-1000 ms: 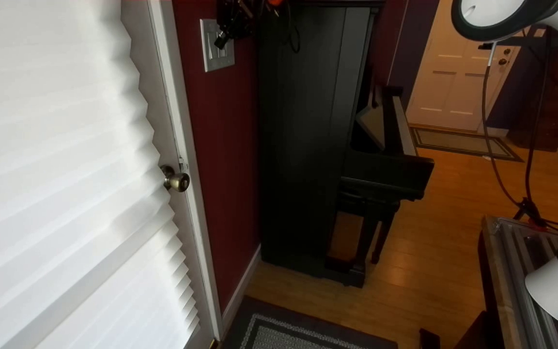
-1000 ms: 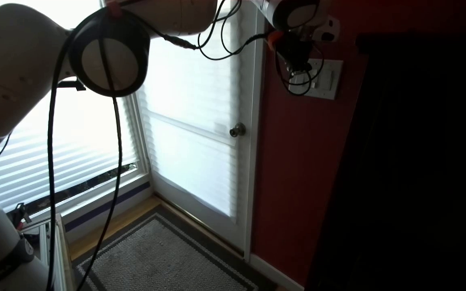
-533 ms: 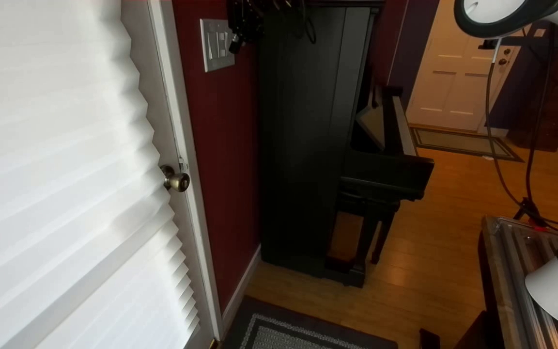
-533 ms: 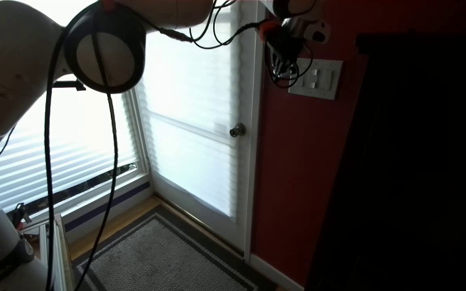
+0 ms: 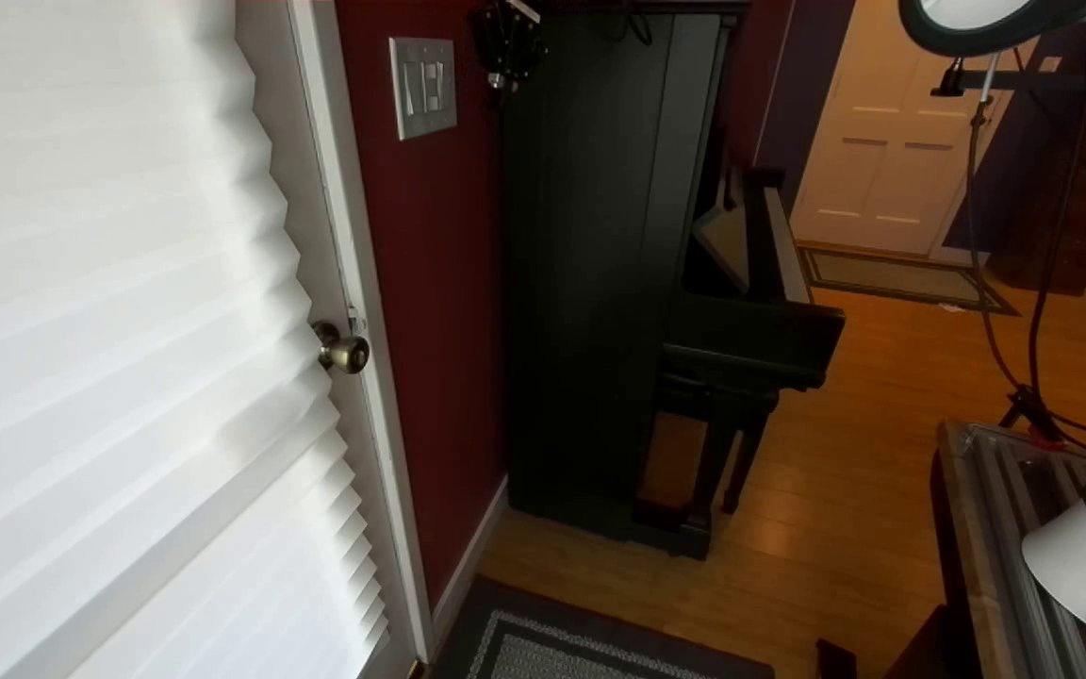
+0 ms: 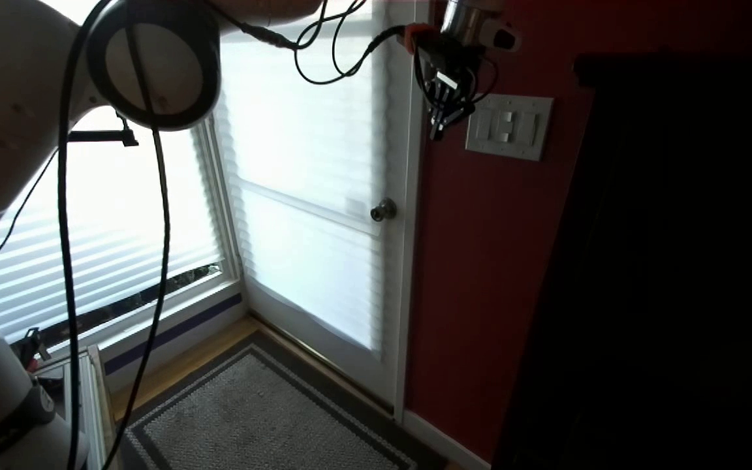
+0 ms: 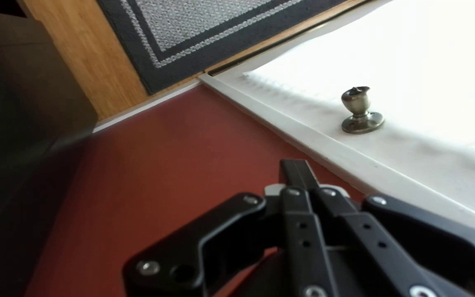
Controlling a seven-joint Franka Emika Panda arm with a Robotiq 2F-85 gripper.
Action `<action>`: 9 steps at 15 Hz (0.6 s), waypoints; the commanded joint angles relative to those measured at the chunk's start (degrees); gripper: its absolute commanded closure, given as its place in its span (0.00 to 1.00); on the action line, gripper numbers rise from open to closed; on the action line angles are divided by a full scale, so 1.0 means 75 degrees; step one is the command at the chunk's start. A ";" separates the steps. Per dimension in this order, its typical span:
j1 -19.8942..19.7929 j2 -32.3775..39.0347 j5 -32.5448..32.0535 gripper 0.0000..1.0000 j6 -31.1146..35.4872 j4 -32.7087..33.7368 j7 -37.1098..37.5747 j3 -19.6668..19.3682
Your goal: Flip the left light switch on the wall
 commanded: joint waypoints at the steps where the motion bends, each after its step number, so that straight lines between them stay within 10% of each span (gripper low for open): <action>1: 0.0417 -0.0314 -0.0746 1.00 -0.0340 -0.0016 0.0151 -0.0364; 9: 0.0964 -0.0696 -0.1417 1.00 0.0032 -0.0313 0.0480 -0.0738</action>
